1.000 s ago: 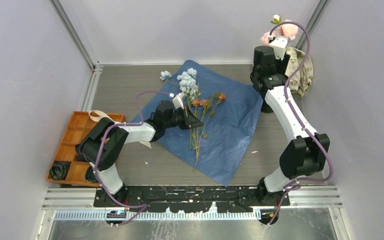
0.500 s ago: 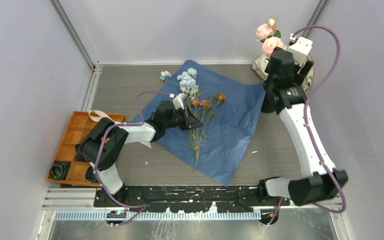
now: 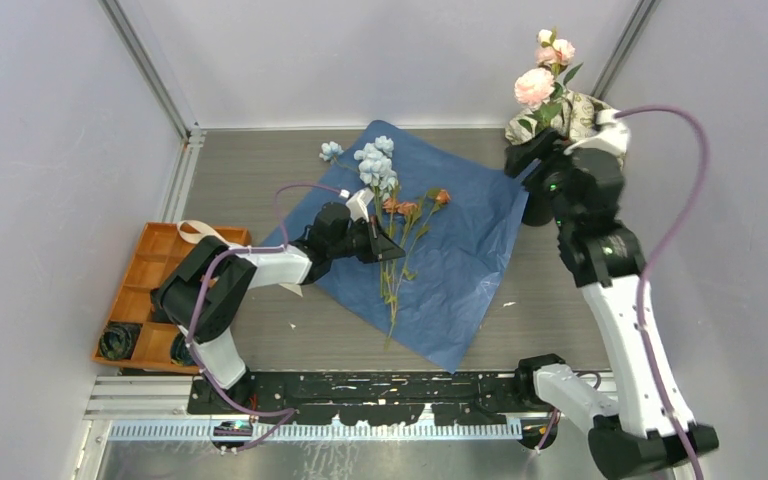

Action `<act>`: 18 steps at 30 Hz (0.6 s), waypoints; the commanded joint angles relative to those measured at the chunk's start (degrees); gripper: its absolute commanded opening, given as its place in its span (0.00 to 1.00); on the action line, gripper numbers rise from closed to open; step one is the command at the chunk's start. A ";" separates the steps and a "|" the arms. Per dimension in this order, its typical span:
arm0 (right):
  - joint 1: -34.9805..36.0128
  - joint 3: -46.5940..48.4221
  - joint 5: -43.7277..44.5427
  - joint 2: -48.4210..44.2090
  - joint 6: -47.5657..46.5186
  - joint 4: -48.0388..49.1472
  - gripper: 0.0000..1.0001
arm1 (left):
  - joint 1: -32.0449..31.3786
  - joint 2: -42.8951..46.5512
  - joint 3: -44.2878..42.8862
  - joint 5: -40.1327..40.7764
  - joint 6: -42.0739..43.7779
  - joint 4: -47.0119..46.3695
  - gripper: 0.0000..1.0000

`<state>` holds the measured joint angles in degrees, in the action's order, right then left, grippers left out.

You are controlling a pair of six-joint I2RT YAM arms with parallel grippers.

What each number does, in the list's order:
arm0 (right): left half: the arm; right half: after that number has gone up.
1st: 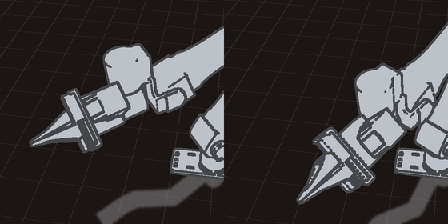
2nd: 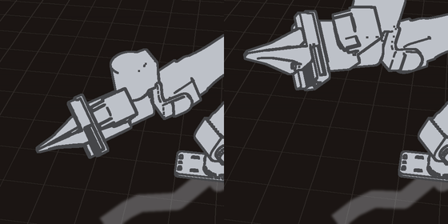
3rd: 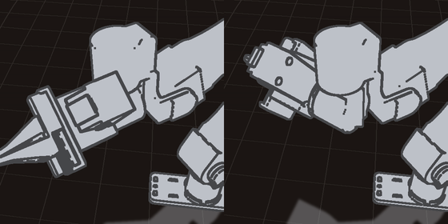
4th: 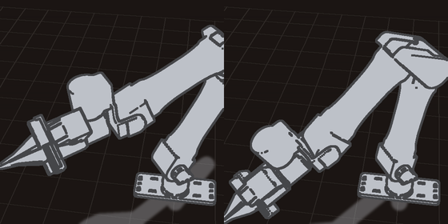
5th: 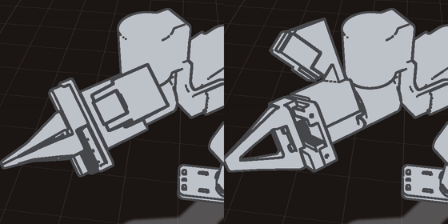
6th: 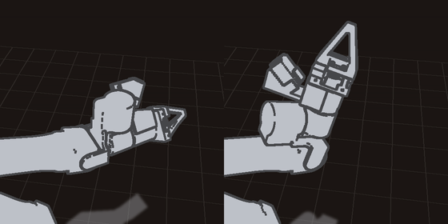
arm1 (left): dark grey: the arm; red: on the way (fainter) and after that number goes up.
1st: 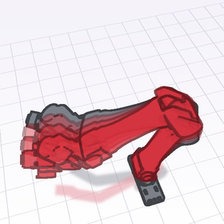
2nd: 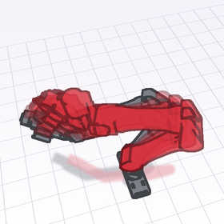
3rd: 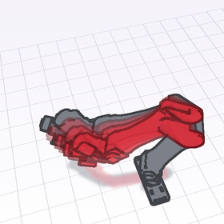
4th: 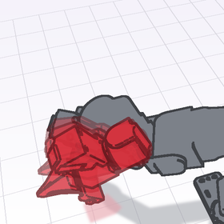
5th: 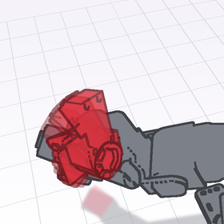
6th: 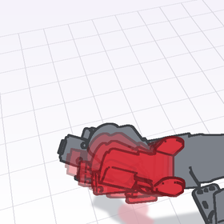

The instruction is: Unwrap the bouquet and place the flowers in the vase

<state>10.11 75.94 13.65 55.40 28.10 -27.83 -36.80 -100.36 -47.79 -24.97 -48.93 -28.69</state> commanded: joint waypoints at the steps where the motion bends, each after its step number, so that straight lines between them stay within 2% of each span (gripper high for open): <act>1: 0.09 -11.40 -18.68 5.99 10.43 2.79 0.73 | -0.24 4.74 -1.43 0.93 1.51 0.15 0.00; 3: 0.51 -16.32 -23.16 7.32 12.90 7.91 0.73 | -0.33 5.89 -1.66 1.20 1.97 1.52 0.00; 7: 2.72 -21.85 -27.46 11.12 15.19 11.96 0.74 | -0.34 6.48 -3.28 2.12 4.00 5.59 0.00; 18: 14.98 -32.20 -28.41 21.16 20.14 25.68 0.79 | -0.32 -2.56 -5.69 2.70 2.96 3.23 0.00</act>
<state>21.26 45.89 -12.97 74.35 45.08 -11.57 -36.93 -99.55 -50.28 -22.90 -46.39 -23.55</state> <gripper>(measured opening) 0.786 0.037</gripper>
